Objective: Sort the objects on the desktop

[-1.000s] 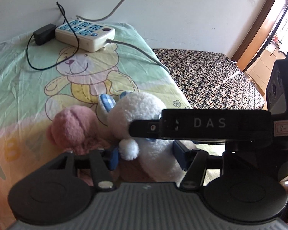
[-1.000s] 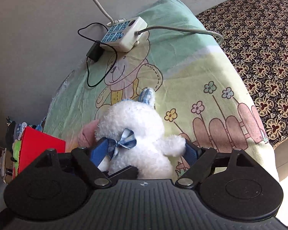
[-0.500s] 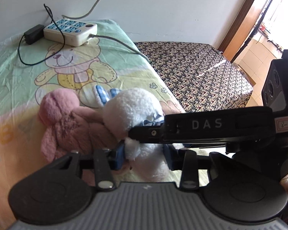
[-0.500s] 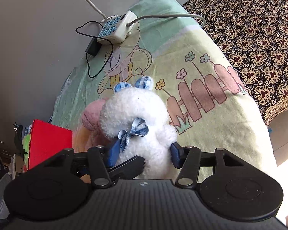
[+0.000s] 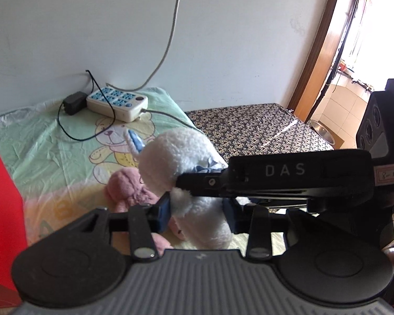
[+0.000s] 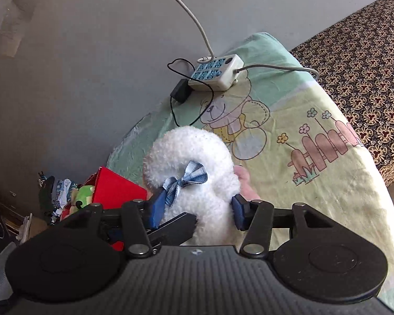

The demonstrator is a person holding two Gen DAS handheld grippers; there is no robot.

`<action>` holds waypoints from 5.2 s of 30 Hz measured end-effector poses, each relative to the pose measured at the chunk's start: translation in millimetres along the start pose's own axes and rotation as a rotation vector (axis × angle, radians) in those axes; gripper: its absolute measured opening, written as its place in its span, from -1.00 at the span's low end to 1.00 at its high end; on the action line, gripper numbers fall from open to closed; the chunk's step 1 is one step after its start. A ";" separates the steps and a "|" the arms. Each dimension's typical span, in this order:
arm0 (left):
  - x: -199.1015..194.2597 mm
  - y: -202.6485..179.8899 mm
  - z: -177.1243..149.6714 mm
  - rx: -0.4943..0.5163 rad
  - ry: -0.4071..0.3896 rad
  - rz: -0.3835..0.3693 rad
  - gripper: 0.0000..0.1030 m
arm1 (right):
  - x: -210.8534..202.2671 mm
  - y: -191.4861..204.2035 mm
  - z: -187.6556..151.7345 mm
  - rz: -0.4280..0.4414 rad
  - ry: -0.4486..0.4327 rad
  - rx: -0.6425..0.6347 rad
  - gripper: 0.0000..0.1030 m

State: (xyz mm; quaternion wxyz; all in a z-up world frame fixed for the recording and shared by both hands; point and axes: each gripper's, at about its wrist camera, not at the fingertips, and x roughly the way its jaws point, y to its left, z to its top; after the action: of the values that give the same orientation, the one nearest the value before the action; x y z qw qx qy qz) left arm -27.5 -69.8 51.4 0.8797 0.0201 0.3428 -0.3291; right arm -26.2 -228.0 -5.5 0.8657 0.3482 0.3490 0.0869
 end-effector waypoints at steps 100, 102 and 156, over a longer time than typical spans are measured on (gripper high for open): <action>-97.3 294.8 -40.9 -0.119 0.076 0.256 0.53 | 176.9 248.2 -95.2 0.002 0.141 -0.143 0.15; -97.0 295.9 -40.5 -0.127 0.076 0.248 0.52 | 157.3 251.4 -89.8 -0.013 0.060 -0.196 0.15; -62.2 283.2 -33.0 -0.067 0.150 0.243 0.20 | 170.1 252.4 -76.3 -0.190 0.055 -0.358 -0.30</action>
State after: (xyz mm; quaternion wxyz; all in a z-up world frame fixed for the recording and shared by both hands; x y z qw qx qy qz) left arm 86.8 195.6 10.6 0.8852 0.0565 0.4133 -0.2060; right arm 72.6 67.7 30.2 0.9082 0.1517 0.3829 0.0750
